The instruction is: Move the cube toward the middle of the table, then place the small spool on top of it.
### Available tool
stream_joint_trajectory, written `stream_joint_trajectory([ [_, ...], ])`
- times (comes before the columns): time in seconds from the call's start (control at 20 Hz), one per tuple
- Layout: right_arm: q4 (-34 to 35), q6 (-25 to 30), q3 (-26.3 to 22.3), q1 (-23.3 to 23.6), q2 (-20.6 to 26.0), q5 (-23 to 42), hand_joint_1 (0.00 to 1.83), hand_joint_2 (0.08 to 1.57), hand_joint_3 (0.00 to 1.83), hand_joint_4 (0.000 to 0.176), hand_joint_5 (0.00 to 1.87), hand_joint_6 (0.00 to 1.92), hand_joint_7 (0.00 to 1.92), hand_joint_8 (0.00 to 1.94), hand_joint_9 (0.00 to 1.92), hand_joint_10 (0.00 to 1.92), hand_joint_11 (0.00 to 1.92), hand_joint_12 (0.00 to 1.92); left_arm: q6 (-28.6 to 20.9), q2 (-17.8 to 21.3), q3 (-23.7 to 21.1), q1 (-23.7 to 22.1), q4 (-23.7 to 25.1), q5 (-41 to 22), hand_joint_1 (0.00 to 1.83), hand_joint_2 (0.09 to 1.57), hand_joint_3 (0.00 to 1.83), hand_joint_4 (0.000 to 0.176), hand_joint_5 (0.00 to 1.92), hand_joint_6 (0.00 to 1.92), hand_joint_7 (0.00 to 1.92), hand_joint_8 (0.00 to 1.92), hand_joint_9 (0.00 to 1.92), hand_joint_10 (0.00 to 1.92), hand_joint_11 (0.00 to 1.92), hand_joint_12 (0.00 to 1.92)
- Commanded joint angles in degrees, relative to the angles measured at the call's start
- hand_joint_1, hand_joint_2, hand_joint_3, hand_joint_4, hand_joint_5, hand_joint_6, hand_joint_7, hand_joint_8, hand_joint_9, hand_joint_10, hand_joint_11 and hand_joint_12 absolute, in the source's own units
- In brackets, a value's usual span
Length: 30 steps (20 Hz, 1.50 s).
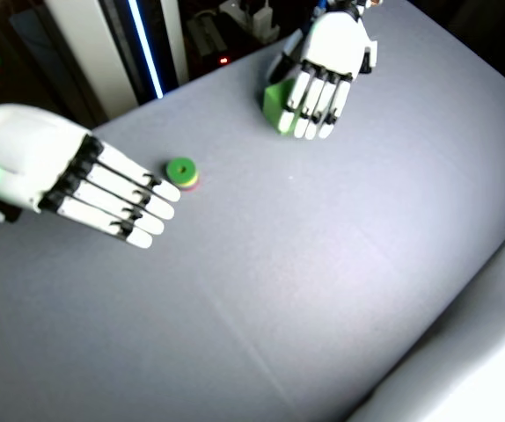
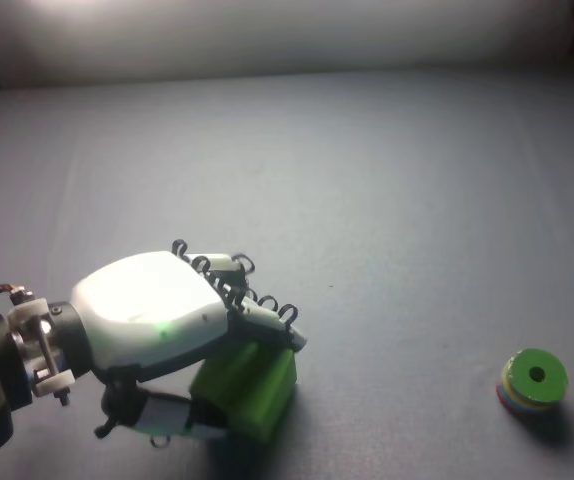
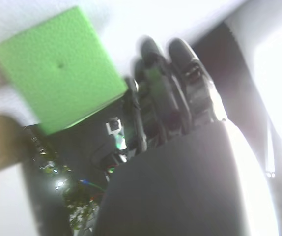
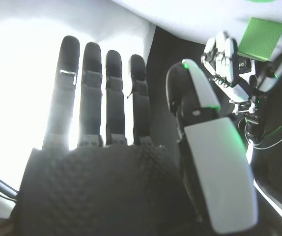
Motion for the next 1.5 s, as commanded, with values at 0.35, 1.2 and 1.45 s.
stream_joint_trajectory([
  [0.35, 1.1, 0.3, 0.49, 0.51, -0.2, 6.41, 0.77, 1.36, 0.0, 0.0, 0.53, 0.0, 0.5, 0.0, 0.52, 0.0, 0.38, 0.44, 0.18, 0.21, 4.9, -7.65, -5.4, -10.83, 1.23, 1.2, 0.0, 0.0, 0.84, 0.95, 0.84, 1.45, 0.88, 1.22, 0.84, 1.56],
  [1.2, 0.16, 0.3, 1.66, 1.79, -0.92, 5.65, 0.69, 1.37, 0.0, 0.0, 0.51, 0.0, 0.51, 0.0, 0.52, 0.0, 0.37, 0.43, -0.4, -14.21, 16.88, -16.83, -2.47, 4.32, 1.27, 1.13, 0.0, 0.0, 1.01, 0.63, 0.97, 1.26, 1.0, 1.0, 0.83, 1.48],
  [1.45, -1.1, 0.3, 2.26, 3.11, -1.38, 4.23, 0.78, 1.35, 0.0, 0.0, 0.52, 0.0, 0.51, 0.0, 0.54, 0.0, 0.35, 0.52, -0.4, -16.59, 19.04, -16.28, -2.24, 7.85, 1.28, 1.09, 0.0, 0.0, 1.09, 0.52, 1.03, 1.14, 1.11, 0.48, 0.64, 1.35],
])
